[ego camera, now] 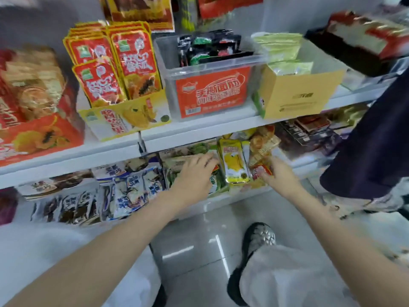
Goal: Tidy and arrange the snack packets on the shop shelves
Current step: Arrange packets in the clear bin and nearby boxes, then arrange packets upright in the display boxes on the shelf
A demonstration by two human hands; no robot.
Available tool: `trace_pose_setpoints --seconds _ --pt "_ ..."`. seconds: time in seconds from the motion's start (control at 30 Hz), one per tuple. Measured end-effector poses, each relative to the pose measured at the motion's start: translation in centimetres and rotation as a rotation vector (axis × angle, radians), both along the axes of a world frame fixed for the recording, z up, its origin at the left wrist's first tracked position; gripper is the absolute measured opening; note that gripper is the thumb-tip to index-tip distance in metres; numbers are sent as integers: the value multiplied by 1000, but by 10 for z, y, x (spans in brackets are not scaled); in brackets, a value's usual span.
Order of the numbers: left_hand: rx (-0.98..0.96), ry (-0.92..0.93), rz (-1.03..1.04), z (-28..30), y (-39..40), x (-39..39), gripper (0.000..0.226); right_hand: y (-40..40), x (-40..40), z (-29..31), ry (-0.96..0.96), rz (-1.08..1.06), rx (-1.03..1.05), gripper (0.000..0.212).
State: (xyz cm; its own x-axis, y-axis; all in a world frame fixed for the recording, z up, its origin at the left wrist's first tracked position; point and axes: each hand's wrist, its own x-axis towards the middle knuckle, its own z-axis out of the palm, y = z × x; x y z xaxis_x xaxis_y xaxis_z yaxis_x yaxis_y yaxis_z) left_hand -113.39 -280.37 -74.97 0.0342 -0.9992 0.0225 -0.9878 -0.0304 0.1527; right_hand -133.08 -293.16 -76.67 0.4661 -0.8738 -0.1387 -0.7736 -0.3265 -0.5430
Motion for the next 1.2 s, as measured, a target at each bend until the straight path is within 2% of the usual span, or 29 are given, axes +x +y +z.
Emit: trace_pose_setpoints --seconds 0.1,0.17,0.23,0.33,0.43,0.5,0.63,0.67,0.73,0.8,0.87,0.93,1.0,1.07,1.2 --pt "22 47 17 -17 -27 -4 56 -30 10 -12 -171 -226 -56 62" --pt "14 108 26 -27 -49 -8 53 -50 15 -14 -298 -334 58 79" --pt "5 151 9 -38 -68 -15 53 -67 23 -20 -356 -380 162 84" --pt "120 139 -7 -54 -84 -28 53 -81 36 -23 -384 -394 112 72" --pt "264 88 -39 -64 -85 -33 52 -80 42 -22 -379 -442 41 40" --pt "308 83 -35 -65 -84 -33 53 -75 36 -27 -420 -531 9 27" --pt "384 64 -26 -60 -89 -32 54 -59 4 -34 -743 -815 112 9" --pt "403 59 -25 -59 -89 -32 54 -53 -6 -32 -809 -832 115 12" --pt "385 79 -9 -52 -89 -34 55 -39 -22 -19 -911 -778 103 23" --pt "254 184 17 -39 -86 -40 55 -26 -35 2 -1008 -652 97 11" --pt "91 357 47 -17 -79 -47 53 -18 -46 26 -1033 -509 116 25" --pt "-21 484 28 11 -66 -47 52 -9 -52 52 -1085 -356 250 35" --pt "3 548 -51 39 -50 -41 54 4 -50 76 -1160 -204 467 37" --pt "135 713 -100 65 -30 -33 50 19 -40 95 -1205 -76 634 40" --pt "244 1092 33 107 17 -10 27 51 -8 118 -1101 150 818 53"
